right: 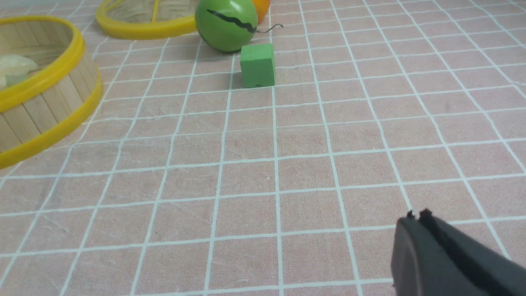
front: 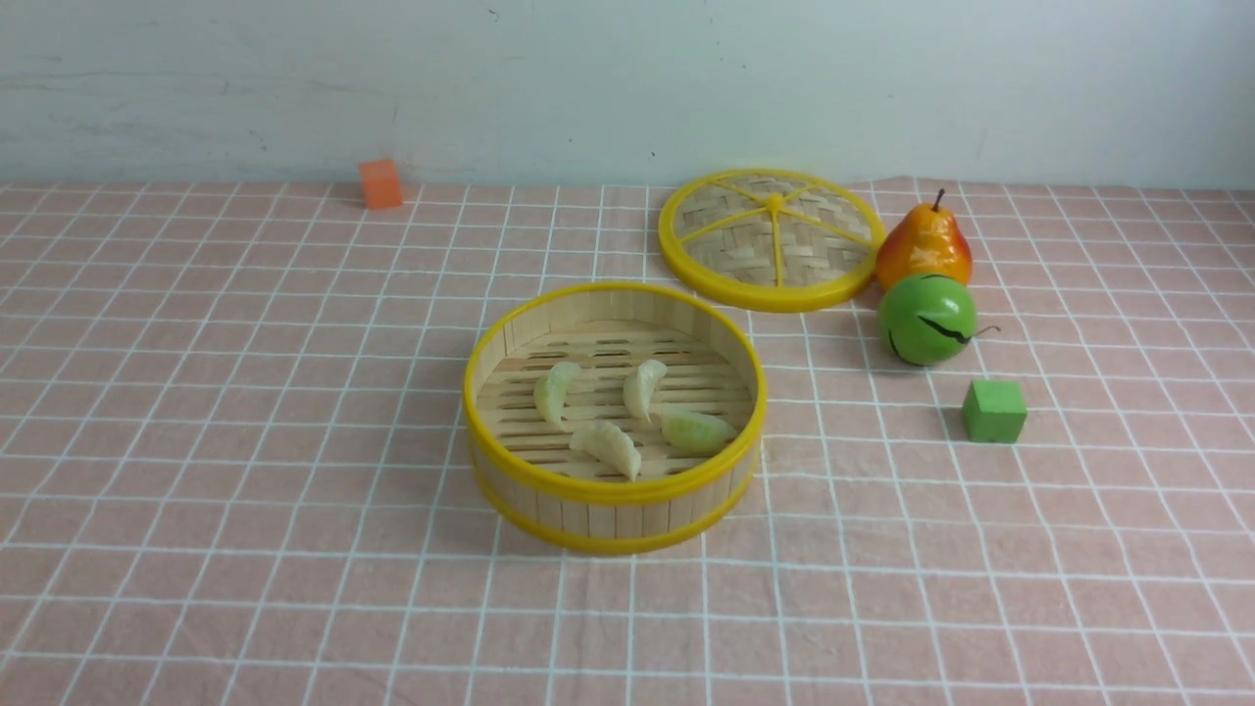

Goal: Put the dumplings into the steamer on the table with the pink tablecloth.

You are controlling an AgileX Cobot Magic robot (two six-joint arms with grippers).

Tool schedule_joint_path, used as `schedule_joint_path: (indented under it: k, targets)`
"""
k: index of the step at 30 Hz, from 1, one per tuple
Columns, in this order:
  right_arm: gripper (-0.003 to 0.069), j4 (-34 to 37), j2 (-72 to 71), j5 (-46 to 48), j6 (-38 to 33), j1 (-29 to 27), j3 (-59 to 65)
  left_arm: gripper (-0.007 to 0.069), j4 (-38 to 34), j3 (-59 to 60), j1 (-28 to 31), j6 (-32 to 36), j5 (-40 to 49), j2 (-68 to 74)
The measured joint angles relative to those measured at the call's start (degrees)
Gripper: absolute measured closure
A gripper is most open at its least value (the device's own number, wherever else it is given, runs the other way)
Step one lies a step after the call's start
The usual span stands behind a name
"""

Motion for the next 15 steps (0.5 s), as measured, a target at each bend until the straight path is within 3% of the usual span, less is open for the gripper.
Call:
schedule_joint_path:
  k: [15]
  targets:
    - [0.0679,-0.2,0.0,1.2,0.0,0.0,-0.2,0.0515,0.0,0.0,0.0,0.0,0.1,0.0]
